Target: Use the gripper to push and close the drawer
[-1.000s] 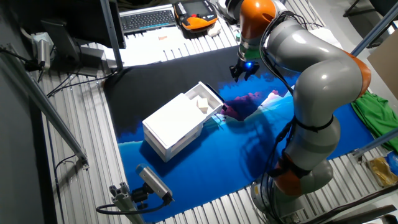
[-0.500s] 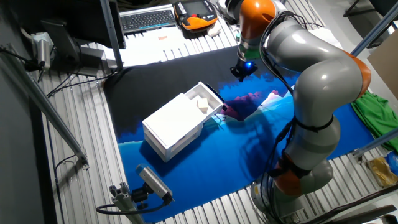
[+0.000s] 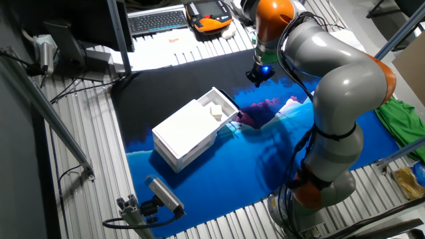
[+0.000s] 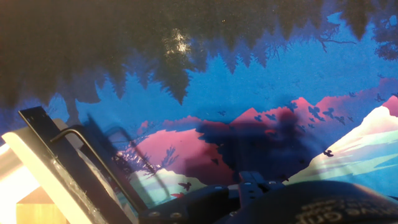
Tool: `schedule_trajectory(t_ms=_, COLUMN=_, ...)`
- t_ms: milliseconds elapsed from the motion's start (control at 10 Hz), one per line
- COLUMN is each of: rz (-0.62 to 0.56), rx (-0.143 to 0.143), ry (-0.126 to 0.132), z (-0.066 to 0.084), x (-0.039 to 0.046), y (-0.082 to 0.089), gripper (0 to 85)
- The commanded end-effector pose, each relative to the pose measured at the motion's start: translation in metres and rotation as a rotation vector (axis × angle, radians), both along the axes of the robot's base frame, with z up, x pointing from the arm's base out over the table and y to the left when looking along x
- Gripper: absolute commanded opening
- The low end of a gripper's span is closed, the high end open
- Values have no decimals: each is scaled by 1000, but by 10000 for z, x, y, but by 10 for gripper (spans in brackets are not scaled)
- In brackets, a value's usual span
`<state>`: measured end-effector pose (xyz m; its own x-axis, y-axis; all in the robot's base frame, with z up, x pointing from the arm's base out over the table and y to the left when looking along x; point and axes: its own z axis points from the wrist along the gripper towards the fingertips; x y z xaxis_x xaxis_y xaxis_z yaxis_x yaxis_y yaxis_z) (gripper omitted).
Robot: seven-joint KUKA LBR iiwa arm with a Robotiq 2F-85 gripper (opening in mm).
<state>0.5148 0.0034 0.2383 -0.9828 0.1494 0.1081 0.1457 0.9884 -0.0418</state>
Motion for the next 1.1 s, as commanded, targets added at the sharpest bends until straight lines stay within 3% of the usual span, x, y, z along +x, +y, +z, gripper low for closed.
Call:
schedule_trajectory(t_ms=0, rz=0, rx=1, ry=0, z=-1, x=1, y=0, gripper=0)
schedule_trajectory(t_ms=1000, rz=-6, rx=3, ry=-14, z=-197, x=112, y=21, gripper=0)
